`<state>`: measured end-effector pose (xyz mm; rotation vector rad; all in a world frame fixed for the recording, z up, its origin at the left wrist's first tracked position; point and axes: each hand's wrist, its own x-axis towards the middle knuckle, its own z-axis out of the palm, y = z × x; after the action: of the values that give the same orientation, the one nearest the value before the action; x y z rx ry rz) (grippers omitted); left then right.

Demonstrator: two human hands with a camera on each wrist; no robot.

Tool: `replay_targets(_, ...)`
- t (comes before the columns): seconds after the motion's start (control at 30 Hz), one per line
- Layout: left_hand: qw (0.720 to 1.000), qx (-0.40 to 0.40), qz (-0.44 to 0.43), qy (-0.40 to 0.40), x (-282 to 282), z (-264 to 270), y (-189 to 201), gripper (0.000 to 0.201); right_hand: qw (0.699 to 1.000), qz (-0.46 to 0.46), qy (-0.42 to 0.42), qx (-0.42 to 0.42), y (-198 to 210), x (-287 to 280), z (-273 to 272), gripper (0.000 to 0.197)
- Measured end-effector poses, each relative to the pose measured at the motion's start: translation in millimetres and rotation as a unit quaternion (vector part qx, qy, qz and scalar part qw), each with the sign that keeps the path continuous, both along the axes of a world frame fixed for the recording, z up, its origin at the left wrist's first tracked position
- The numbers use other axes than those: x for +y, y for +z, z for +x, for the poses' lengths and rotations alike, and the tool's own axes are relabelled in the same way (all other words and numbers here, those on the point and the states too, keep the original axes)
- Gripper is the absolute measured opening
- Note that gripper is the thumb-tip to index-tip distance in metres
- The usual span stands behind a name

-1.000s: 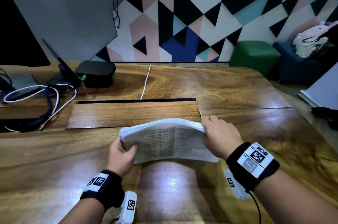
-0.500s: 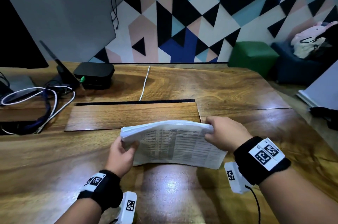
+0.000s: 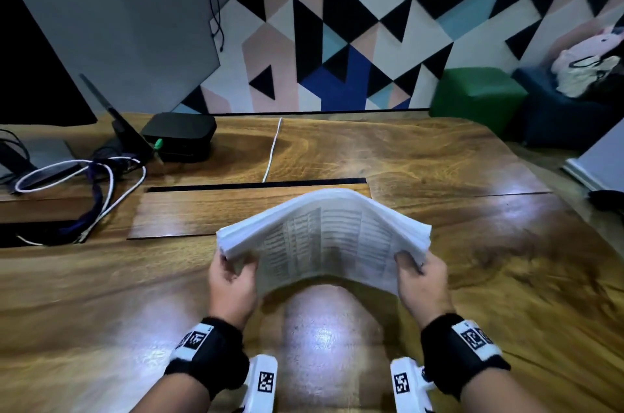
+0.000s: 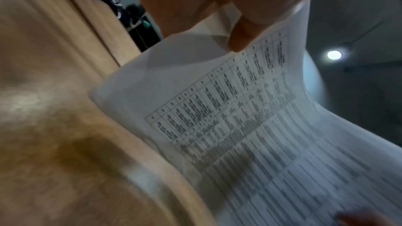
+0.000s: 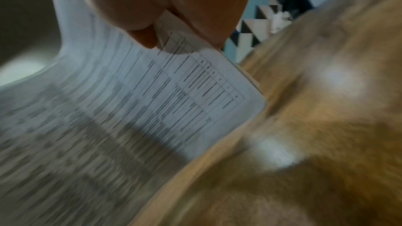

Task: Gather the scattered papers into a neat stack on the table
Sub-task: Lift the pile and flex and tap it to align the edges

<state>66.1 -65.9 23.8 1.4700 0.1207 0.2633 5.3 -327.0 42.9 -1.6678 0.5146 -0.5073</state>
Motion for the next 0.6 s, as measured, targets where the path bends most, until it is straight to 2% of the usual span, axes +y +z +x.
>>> replay_targets(0.07,1.0,-0.017,-0.017,0.016,-3,-6,1,0.031,0.999,0.012,-0.014,-0.033,0,4,-9,0.008)
replay_targets(0.2,0.997,0.04,-0.003,0.068,-8,-24,-23,0.034,0.996,0.059,-0.042,0.053,-30,15,-25,0.012)
replay_targets(0.27,0.993,0.067,-0.014,0.098,-10,-23,-29,0.031,0.996,0.05,-0.05,0.05,-35,18,-25,0.016)
replay_targets(0.37,0.993,0.053,-0.032,0.098,-7,-12,-20,0.028,0.998,0.05,-0.022,0.024,-23,15,-19,0.021)
replay_targets(0.43,0.994,0.043,-0.017,0.101,-2,-11,-13,0.028,0.997,0.065,-0.034,0.007,-19,9,-19,0.018)
replay_targets(0.6,0.995,0.077,0.023,0.064,-5,-31,-31,0.031,0.992,0.087,-0.08,0.053,-41,13,-29,0.018)
